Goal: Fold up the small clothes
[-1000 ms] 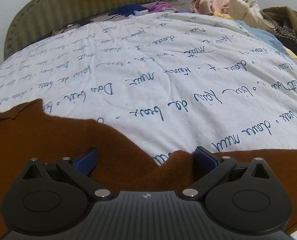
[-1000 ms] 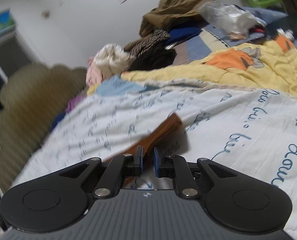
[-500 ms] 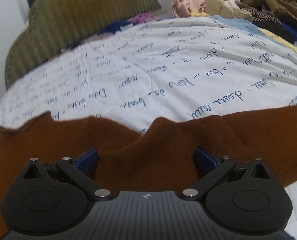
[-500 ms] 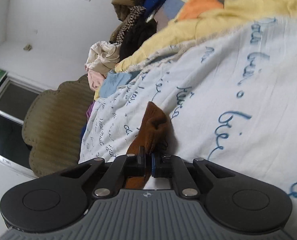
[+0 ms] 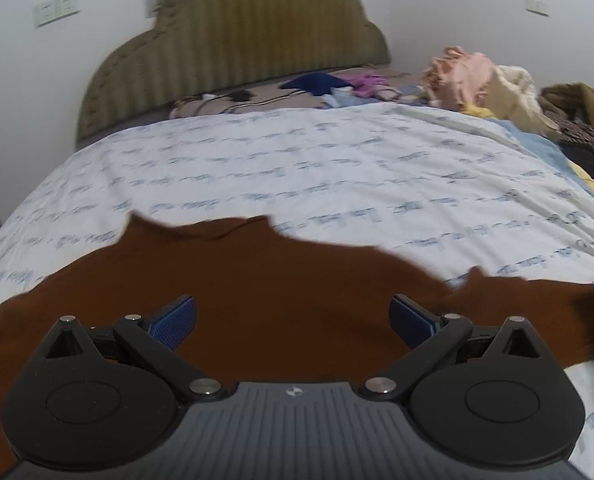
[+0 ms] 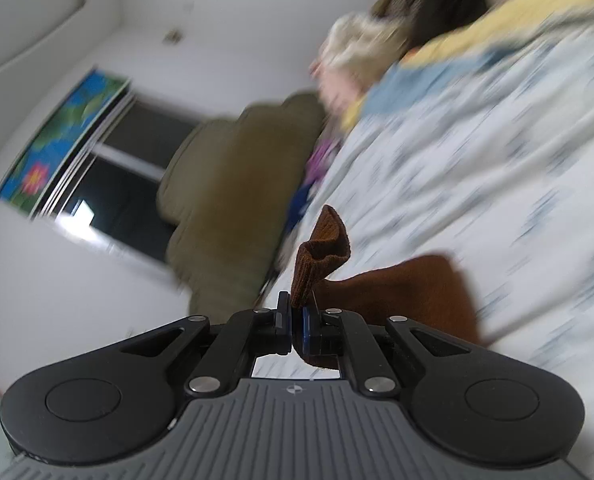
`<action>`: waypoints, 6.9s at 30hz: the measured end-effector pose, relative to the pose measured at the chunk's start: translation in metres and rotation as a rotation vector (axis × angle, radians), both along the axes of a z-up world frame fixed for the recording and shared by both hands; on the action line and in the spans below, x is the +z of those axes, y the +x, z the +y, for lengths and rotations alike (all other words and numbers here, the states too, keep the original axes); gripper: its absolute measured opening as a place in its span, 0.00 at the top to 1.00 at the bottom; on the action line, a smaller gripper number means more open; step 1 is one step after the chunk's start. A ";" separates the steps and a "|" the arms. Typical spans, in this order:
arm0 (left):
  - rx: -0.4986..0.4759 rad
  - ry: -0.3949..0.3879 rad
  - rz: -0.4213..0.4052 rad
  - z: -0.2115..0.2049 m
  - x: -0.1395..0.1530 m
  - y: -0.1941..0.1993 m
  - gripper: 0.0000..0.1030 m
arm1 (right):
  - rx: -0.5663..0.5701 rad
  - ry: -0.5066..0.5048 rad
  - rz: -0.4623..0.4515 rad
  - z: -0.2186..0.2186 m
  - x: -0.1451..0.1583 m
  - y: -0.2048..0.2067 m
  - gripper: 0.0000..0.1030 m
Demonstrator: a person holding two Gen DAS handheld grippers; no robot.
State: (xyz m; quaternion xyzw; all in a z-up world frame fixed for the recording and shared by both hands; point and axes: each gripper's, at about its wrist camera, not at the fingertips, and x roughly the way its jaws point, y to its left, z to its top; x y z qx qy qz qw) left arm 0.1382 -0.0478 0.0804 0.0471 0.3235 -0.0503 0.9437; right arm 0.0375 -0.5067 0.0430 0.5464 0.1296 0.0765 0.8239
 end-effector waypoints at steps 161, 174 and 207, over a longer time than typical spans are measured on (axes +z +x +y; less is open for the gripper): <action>0.755 -0.125 -0.107 0.296 -0.063 -0.209 0.00 | 1.434 -1.026 0.012 0.783 0.054 0.052 0.90; 0.792 -0.472 -0.011 0.377 -0.022 -0.209 0.00 | 1.253 -0.844 -0.099 0.696 0.087 0.051 0.92; 0.847 -0.469 -0.058 0.394 -0.026 -0.183 0.00 | 1.337 -0.612 0.104 0.717 0.070 0.125 0.48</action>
